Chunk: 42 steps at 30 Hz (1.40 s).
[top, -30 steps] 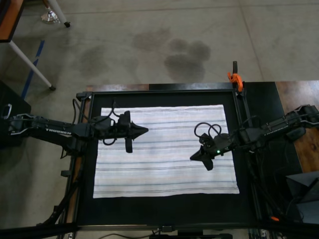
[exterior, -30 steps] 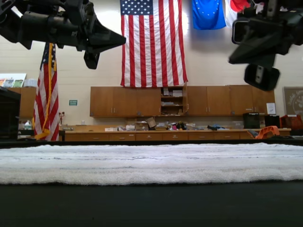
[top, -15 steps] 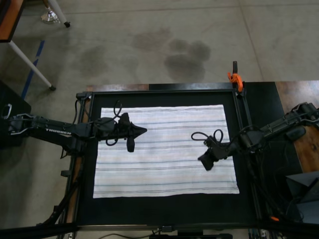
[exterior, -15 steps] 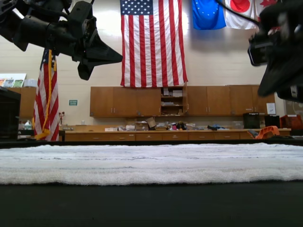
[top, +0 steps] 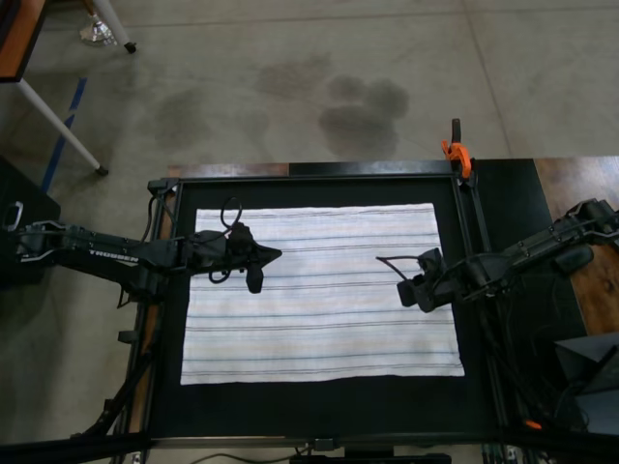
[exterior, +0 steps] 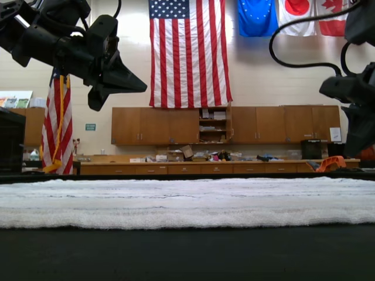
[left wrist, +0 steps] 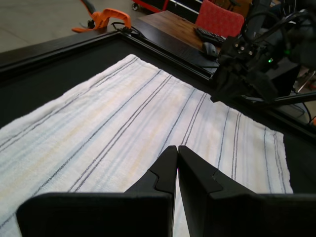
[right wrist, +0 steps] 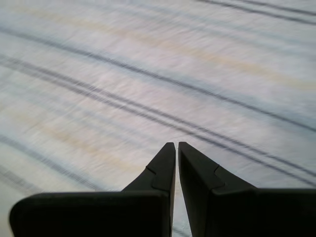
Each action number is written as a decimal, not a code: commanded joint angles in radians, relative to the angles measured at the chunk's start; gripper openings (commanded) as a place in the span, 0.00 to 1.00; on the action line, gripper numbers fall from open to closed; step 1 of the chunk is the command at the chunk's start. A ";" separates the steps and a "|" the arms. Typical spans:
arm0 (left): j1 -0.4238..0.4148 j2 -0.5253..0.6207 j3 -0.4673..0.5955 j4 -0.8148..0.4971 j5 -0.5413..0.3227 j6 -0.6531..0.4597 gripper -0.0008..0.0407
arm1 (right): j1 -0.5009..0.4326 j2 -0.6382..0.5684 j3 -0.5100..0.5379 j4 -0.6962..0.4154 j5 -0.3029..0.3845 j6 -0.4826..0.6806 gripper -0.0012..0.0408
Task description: Fold the towel
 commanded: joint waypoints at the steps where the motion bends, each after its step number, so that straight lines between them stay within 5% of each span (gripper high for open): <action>1: 0.000 0.000 -0.002 -0.027 -0.007 -0.015 0.02 | -0.010 -0.002 0.000 -0.038 0.000 0.016 0.09; 11: 0.001 0.000 -0.002 -0.063 -0.046 -0.046 0.02 | -0.124 -0.015 0.000 0.000 0.037 -0.135 0.44; 15: 0.001 0.001 -0.002 -0.069 -0.114 -0.053 0.02 | -0.198 -0.012 0.000 0.200 0.017 -0.347 0.53; 24: 0.002 0.000 -0.002 -0.066 -0.141 -0.063 0.02 | -0.425 0.088 0.000 0.638 -0.169 -0.692 0.49; 27: 0.002 0.000 -0.002 -0.067 -0.140 -0.068 0.02 | -0.489 0.157 0.000 0.756 -0.253 -0.745 0.47; 31: 0.001 0.000 -0.002 -0.069 -0.140 -0.072 0.02 | -0.548 0.247 0.000 0.861 -0.283 -0.764 0.46; 35: 0.001 0.000 -0.002 -0.101 -0.140 -0.110 0.02 | -0.582 0.290 0.000 0.845 -0.294 -0.761 0.46; 42: 0.001 -0.002 -0.002 -0.331 -0.196 -0.257 0.02 | -0.605 0.171 0.000 0.483 -0.286 -0.750 0.46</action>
